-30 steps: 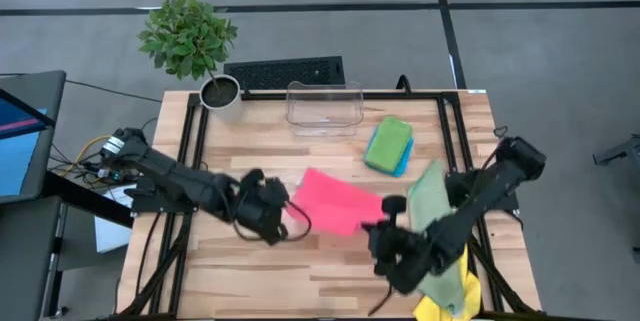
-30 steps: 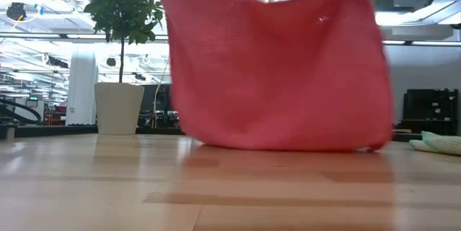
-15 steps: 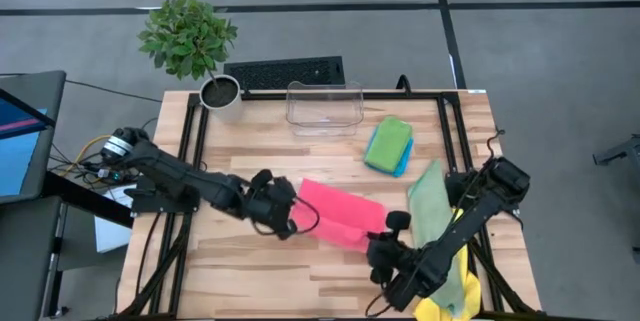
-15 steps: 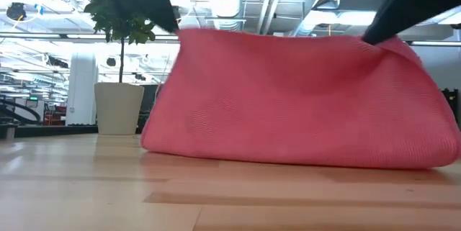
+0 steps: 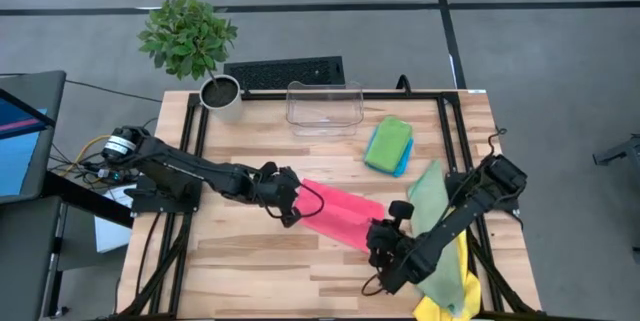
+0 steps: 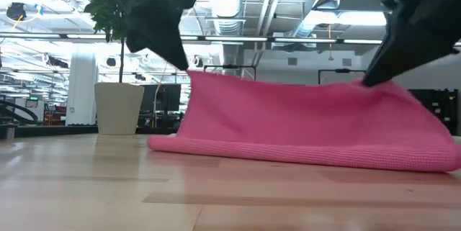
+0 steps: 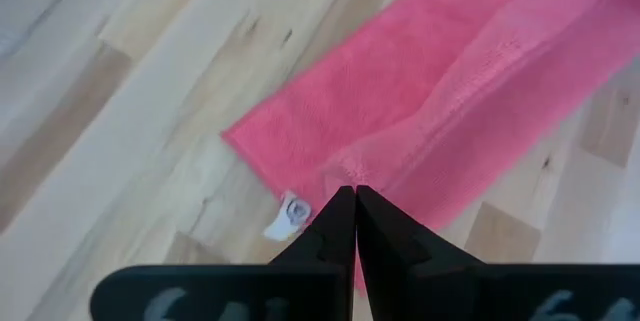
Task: Fold microfiber towels
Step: Fold pink microfiber towel
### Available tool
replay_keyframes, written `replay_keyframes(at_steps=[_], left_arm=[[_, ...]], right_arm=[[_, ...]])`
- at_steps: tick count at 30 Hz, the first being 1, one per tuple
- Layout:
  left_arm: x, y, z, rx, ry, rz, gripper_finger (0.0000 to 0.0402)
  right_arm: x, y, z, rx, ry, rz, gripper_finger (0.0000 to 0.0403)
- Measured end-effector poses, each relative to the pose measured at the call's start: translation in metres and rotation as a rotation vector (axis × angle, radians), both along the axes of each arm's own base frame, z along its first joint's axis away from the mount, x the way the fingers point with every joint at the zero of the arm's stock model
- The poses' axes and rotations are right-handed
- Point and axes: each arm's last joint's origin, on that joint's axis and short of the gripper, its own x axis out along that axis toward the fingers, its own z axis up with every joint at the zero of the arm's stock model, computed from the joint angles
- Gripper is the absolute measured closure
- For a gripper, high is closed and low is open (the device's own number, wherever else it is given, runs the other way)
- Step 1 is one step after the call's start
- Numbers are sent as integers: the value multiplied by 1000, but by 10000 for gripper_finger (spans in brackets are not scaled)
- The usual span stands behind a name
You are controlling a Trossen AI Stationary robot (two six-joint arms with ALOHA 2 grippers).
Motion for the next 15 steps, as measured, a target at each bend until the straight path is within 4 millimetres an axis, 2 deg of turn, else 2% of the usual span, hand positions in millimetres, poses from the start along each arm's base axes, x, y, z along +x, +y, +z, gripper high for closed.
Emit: replay_keyframes(at_steps=[3, 9, 15], left_arm=[[-2, 0, -4, -23, 21, 17, 401], [-2, -13, 7, -70, -9, -14, 401], [1, -2, 1, -44, 29, 16, 401]], right_arm=[[2, -9, -4, -13, 23, -20, 382], [7, -15, -5, 1, 81, -16, 377], [5, -18, -9, -3, 86, -24, 381]])
